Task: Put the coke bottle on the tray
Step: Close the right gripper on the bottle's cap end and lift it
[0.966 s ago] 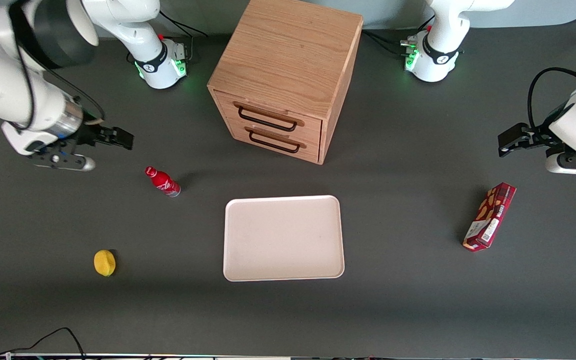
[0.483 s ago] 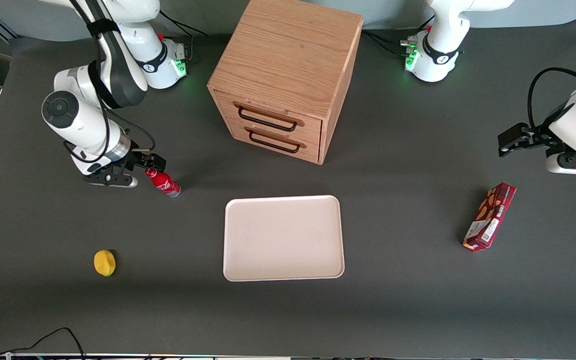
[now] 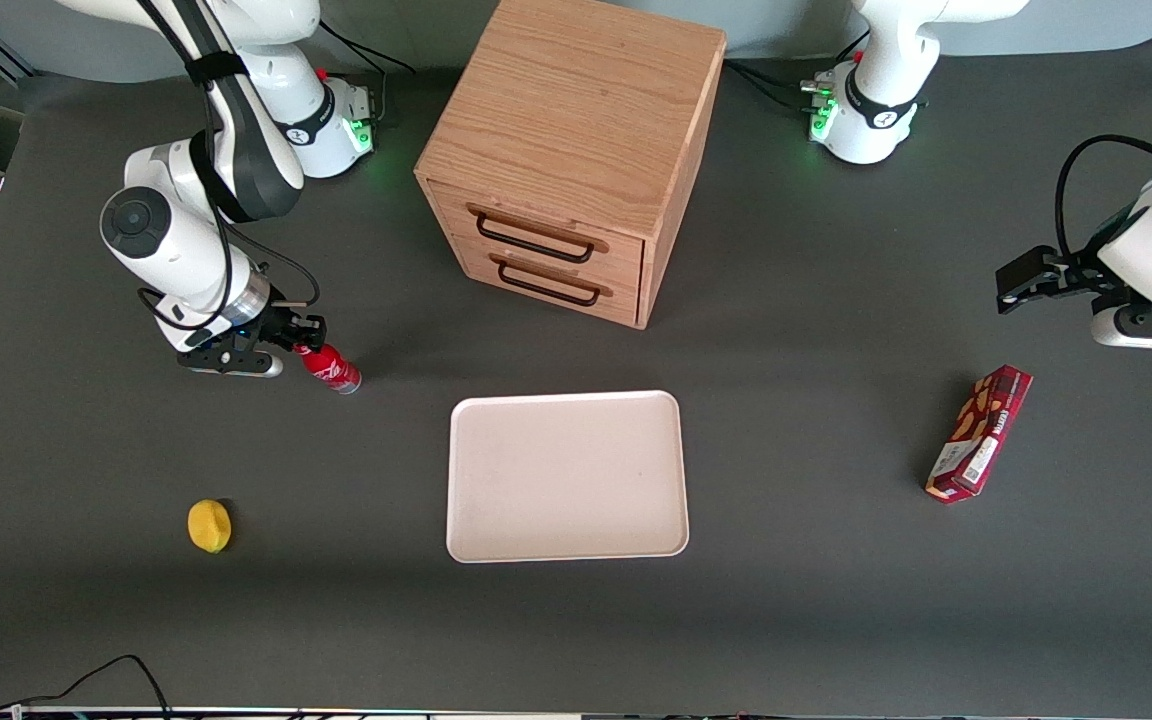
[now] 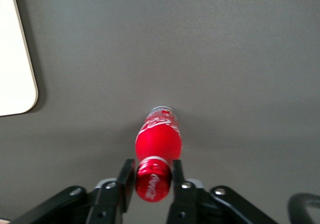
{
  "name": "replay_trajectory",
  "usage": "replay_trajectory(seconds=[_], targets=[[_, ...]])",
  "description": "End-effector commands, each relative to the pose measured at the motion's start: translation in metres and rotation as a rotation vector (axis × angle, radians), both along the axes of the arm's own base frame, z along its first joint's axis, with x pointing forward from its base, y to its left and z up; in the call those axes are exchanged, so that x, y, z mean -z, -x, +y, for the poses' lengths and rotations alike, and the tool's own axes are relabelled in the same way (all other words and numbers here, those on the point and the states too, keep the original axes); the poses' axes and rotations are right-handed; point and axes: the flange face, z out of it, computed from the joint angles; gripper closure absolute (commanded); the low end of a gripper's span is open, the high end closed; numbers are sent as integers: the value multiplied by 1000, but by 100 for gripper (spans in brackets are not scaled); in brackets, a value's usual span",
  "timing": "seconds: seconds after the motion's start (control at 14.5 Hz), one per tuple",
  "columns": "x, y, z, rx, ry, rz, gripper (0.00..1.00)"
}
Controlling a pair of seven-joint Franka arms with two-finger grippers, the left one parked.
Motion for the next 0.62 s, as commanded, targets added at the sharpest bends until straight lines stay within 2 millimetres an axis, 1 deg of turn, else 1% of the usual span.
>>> replay_trajectory(seconds=[0.0, 0.07, 0.14, 0.21, 0.41, 0.48, 0.55], targets=[[-8, 1, -1, -33, 10, -13, 100], [-17, 0, -1, -36, 13, -4, 100], [-38, -9, 0, -32, 16, 0, 100], [-67, -17, 2, -29, 22, 19, 100], [-166, -44, 3, -12, 23, 48, 100], [-192, -55, 7, -7, 11, 41, 100], [-213, -65, 11, 2, 2, 49, 100]])
